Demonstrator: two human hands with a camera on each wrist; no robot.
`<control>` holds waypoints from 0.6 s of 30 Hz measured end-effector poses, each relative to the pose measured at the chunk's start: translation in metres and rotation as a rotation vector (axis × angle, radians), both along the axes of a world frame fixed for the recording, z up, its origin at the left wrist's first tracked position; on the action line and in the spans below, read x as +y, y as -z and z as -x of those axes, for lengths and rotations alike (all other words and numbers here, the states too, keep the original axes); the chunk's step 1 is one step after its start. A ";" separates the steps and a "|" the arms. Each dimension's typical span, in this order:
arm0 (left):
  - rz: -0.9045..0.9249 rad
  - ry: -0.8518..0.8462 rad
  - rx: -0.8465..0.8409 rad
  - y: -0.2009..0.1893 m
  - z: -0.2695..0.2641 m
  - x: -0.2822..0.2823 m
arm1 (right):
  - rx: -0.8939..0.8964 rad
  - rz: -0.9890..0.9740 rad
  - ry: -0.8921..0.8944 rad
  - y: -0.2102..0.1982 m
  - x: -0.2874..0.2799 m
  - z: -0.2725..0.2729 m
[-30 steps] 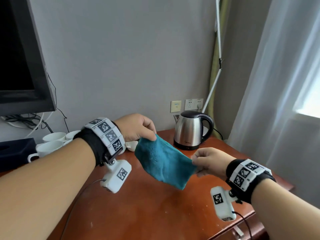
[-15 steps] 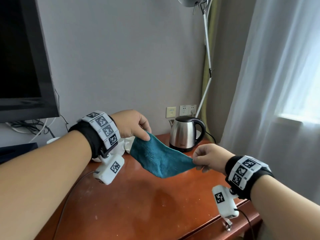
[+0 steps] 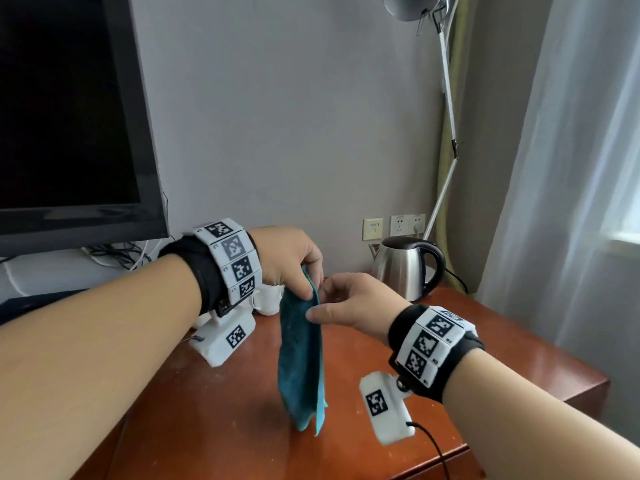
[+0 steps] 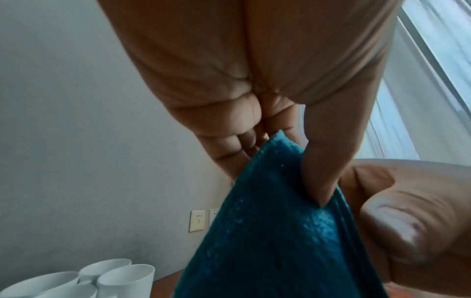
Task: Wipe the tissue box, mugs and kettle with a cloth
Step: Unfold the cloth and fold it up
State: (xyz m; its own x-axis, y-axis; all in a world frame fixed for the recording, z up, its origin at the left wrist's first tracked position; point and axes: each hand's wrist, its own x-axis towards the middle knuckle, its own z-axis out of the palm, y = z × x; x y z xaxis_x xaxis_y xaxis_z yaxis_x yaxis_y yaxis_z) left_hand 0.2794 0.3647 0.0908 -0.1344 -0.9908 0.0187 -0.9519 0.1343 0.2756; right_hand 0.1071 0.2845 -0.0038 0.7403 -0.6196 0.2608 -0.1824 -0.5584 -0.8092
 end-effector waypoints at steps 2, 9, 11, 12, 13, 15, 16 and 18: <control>0.007 -0.020 -0.010 -0.003 -0.004 0.006 | -0.044 0.035 0.031 0.000 0.003 -0.009; 0.038 -0.061 0.003 -0.008 -0.018 0.017 | -0.120 0.005 0.002 0.005 0.009 -0.020; 0.042 -0.063 0.032 -0.008 -0.019 0.019 | -0.095 0.071 0.023 0.004 0.014 -0.022; 0.046 -0.063 0.042 -0.008 -0.019 0.020 | -0.091 0.101 0.030 0.004 0.016 -0.023; 0.050 -0.066 0.050 -0.008 -0.019 0.021 | -0.097 0.124 0.032 0.003 0.018 -0.024; 0.060 -0.075 0.062 -0.010 -0.019 0.023 | -0.119 0.161 0.044 0.001 0.022 -0.026; 0.064 -0.076 0.067 -0.011 -0.019 0.024 | -0.124 0.170 0.051 -0.001 0.024 -0.026; 0.071 -0.077 0.072 -0.013 -0.018 0.026 | -0.124 0.185 0.053 -0.003 0.027 -0.028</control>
